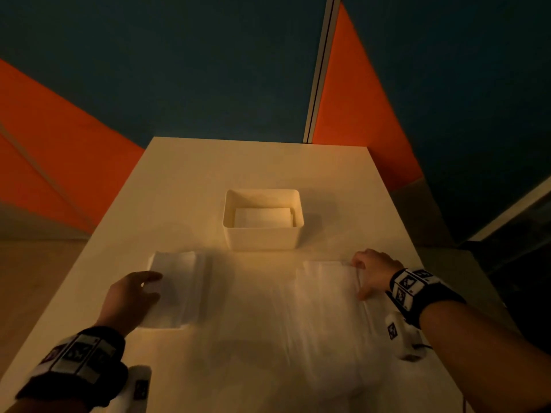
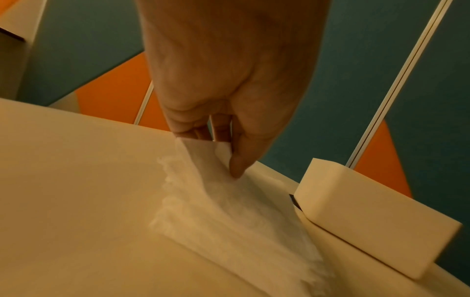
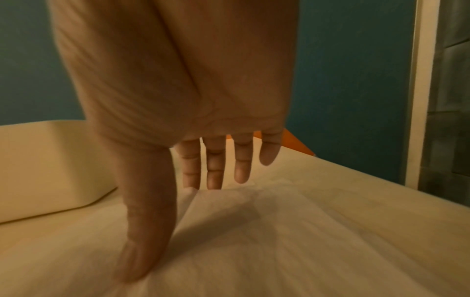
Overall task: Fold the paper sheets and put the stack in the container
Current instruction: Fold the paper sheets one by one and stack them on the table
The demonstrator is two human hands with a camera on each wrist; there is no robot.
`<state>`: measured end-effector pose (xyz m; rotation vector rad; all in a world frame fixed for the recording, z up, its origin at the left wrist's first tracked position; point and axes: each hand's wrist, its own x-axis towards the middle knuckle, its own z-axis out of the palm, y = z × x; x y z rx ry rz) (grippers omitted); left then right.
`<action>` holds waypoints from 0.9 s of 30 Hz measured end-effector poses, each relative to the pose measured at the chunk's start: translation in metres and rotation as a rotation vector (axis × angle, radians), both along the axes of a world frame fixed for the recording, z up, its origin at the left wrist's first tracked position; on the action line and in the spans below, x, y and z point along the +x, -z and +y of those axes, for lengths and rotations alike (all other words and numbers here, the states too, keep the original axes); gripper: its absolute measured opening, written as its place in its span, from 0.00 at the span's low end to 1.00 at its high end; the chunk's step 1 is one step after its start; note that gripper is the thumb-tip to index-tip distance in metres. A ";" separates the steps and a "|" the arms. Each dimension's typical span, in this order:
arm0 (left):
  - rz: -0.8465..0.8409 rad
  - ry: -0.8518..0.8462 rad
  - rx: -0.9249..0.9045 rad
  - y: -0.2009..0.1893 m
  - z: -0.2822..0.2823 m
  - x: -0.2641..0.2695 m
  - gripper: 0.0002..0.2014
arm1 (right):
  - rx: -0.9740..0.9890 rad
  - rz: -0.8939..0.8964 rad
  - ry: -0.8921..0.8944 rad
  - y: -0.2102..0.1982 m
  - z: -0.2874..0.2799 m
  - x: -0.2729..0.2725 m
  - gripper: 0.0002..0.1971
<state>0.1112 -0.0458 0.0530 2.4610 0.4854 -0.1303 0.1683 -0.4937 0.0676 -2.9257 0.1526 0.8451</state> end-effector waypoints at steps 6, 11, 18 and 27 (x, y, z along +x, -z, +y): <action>-0.003 -0.010 0.002 0.001 0.002 0.004 0.18 | 0.009 -0.020 0.006 -0.004 0.002 -0.001 0.29; -0.001 -0.029 -0.009 0.004 0.001 0.003 0.18 | 0.092 -0.096 0.065 -0.005 -0.002 -0.003 0.17; -0.026 -0.023 0.100 0.008 -0.001 0.002 0.15 | 0.206 -0.258 0.097 -0.008 -0.009 -0.006 0.05; -0.050 -0.040 0.026 -0.009 -0.024 0.010 0.24 | 0.430 -0.169 -0.044 -0.056 0.003 -0.001 0.09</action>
